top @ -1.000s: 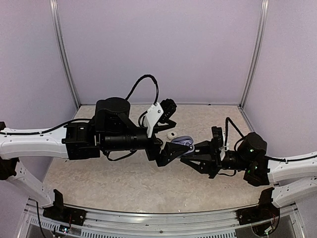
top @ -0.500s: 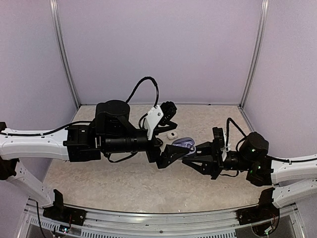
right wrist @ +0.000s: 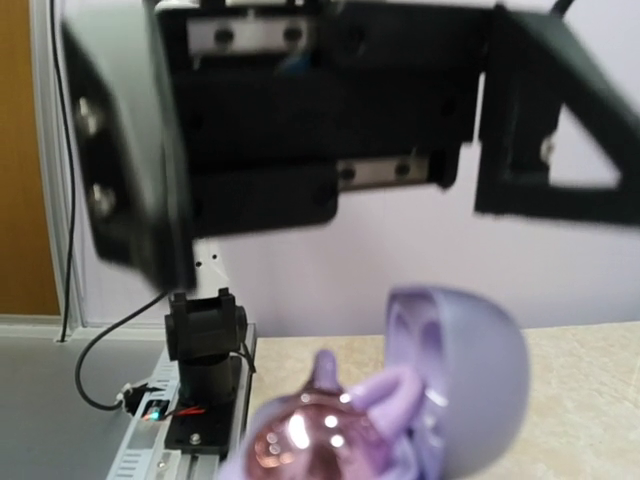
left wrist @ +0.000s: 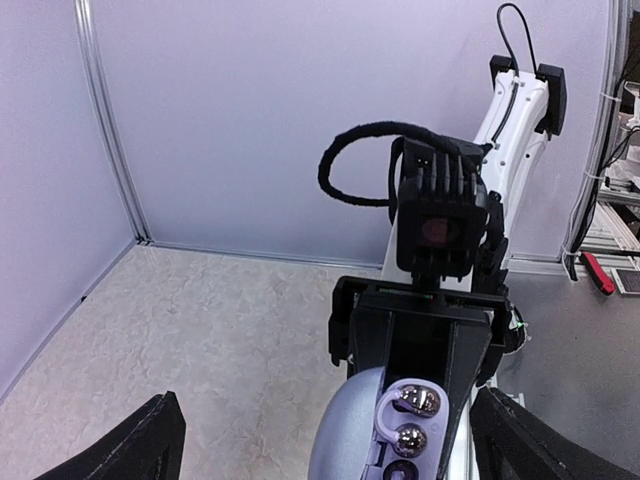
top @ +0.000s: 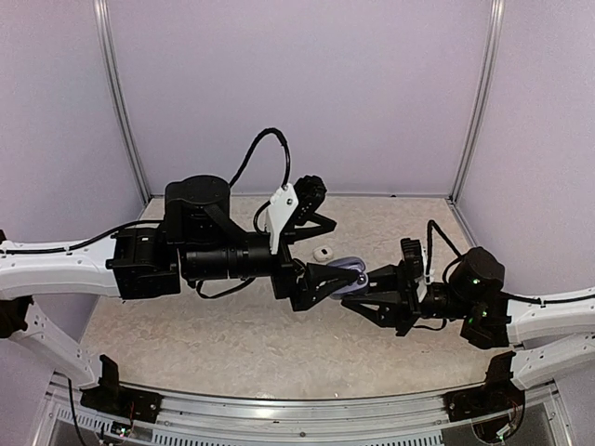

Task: Insert the wireless bluetooth earbuds into the charging case
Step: Adjust the right earbud in the right side groove of the charging case.

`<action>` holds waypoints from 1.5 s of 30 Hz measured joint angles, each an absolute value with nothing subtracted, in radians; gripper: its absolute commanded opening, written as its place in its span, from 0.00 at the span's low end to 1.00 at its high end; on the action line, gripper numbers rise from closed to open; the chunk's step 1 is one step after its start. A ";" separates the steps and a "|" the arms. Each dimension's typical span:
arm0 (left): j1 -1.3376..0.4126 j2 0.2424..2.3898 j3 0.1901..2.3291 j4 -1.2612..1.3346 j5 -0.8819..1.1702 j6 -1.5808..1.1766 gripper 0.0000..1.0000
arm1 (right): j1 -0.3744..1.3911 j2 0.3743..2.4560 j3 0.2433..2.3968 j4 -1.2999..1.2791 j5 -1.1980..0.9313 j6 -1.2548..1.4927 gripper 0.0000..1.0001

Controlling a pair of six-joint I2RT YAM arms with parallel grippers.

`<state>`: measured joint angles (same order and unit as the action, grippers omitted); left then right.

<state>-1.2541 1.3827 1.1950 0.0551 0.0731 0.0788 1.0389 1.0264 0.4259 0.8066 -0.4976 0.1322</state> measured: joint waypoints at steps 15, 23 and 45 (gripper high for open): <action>-1.234 1.445 1.230 0.063 0.067 0.061 0.99 | 1.039 1.038 0.437 0.805 -0.515 0.132 0.00; -1.218 1.478 1.230 0.064 0.066 0.027 0.99 | 1.039 1.038 0.437 0.741 -0.513 0.130 0.00; -1.306 1.475 1.172 0.085 -0.008 0.204 0.99 | 1.040 1.023 0.438 0.707 -0.511 0.125 0.00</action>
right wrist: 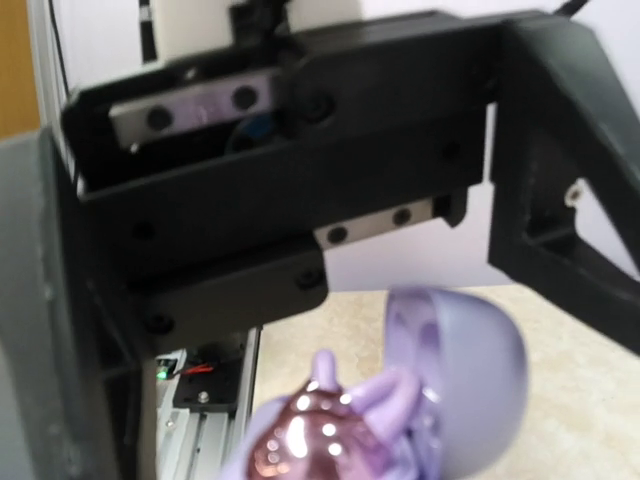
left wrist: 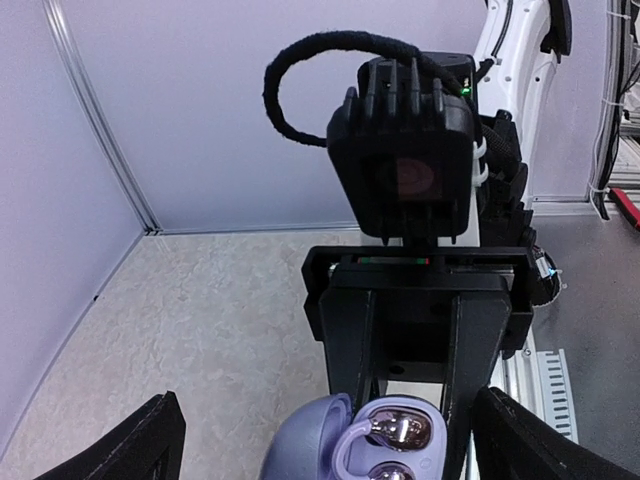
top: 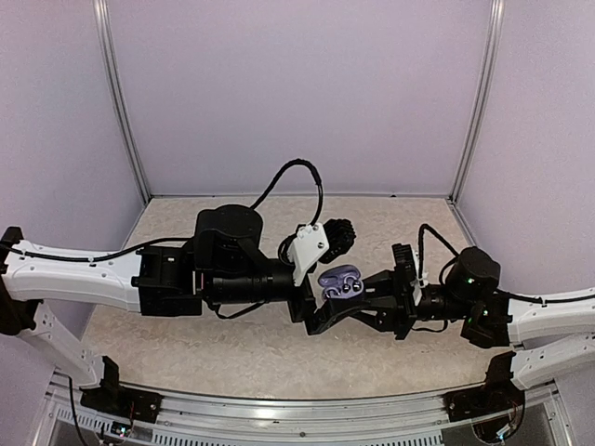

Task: Insert the wireless bluetooth earbuds into the charging case
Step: Adjust the right earbud in the right side groove of the charging case.

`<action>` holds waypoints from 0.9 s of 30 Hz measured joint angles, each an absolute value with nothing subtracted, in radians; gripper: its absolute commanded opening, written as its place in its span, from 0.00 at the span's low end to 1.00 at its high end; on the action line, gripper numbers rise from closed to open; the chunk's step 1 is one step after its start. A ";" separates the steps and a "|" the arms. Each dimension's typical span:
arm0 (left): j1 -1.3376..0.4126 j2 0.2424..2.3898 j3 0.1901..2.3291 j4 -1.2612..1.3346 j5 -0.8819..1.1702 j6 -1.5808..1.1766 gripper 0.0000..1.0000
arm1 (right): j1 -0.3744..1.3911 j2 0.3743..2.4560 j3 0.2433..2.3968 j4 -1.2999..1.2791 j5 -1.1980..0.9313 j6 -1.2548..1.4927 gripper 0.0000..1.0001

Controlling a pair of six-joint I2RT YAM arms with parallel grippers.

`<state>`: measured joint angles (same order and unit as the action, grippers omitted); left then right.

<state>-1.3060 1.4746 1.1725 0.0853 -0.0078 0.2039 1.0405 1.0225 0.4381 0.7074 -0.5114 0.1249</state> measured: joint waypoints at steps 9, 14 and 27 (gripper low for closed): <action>-1.315 1.415 1.143 0.077 -0.062 0.262 0.99 | 1.042 1.032 0.442 0.741 -0.492 0.125 0.00; -1.334 1.329 1.139 0.025 -0.094 0.300 0.99 | 1.042 1.044 0.452 0.728 -0.461 0.121 0.00; -1.422 1.320 1.173 -0.139 -0.105 0.319 0.94 | 1.043 1.073 0.562 0.558 -0.382 0.102 0.00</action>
